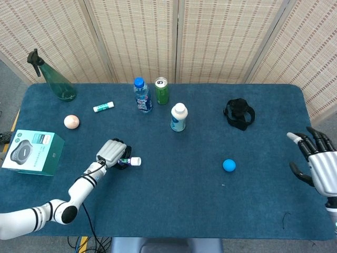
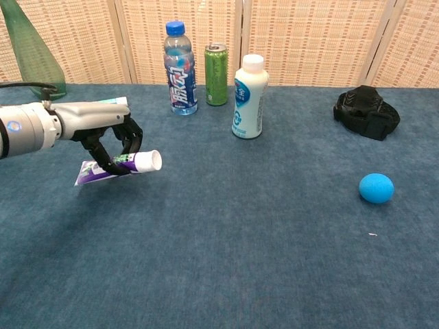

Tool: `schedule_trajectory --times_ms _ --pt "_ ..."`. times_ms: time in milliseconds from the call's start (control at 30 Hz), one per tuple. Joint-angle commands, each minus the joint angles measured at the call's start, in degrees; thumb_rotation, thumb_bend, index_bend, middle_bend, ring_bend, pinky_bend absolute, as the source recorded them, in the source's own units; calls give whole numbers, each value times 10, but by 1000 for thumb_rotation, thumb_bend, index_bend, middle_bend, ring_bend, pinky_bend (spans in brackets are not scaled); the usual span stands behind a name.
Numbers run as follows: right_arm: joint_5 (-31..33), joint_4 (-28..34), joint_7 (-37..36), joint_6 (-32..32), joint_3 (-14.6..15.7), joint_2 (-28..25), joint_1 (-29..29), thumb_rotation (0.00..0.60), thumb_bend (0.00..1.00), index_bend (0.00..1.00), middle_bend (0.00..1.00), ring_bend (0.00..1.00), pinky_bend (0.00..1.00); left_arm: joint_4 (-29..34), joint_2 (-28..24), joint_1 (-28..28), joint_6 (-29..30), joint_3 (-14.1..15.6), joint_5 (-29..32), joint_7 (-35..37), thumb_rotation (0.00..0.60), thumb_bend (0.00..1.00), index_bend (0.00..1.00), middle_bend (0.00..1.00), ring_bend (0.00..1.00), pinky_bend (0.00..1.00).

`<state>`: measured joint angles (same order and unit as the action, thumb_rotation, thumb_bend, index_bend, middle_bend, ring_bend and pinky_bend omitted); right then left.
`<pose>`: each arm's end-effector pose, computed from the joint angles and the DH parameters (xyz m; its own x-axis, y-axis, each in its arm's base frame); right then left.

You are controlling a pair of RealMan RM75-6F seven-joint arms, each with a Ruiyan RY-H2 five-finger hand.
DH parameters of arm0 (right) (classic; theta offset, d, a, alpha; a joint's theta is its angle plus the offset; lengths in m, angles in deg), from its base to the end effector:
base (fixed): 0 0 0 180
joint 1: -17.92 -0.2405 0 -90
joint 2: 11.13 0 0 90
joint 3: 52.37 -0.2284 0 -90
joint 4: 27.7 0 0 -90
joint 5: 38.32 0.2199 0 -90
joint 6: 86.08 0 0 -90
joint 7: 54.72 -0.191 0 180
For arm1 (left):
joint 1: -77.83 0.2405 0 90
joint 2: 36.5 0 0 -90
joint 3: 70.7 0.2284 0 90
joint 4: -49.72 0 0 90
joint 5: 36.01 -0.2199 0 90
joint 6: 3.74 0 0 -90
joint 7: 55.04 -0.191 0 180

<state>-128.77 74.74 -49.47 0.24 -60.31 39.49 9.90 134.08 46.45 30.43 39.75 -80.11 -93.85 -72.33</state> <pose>-0.2290 -0.2545 0.1998 0.5162 0.1477 0.8436 -0.8318 -0.1484 0.5349 -0.1281 0.3860 -0.0431 0.4904 0.3912 0.7787 0.8558 -0.3849 -0.3456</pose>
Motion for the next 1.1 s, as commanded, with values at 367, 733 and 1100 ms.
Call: schedule_trajectory --times_ms 367,733,1100 --pt "-96 31 10 -99 -5 8 -105 600 223 216 307 102 163 121 -129 -20 -102 -36 11 125 600 349 570 580 335 222" --pt "-156 48 28 -183 -9 43 -197 600 224 215 322 115 163 159 -168 -33 -167 -70 -74 241 600 356 572 581 335 223" --pt "-203 31 36 -201 -7 94 -255 600 225 263 322 118 163 158 -180 -50 -219 -94 -180 374 600 358 574 582 335 223"
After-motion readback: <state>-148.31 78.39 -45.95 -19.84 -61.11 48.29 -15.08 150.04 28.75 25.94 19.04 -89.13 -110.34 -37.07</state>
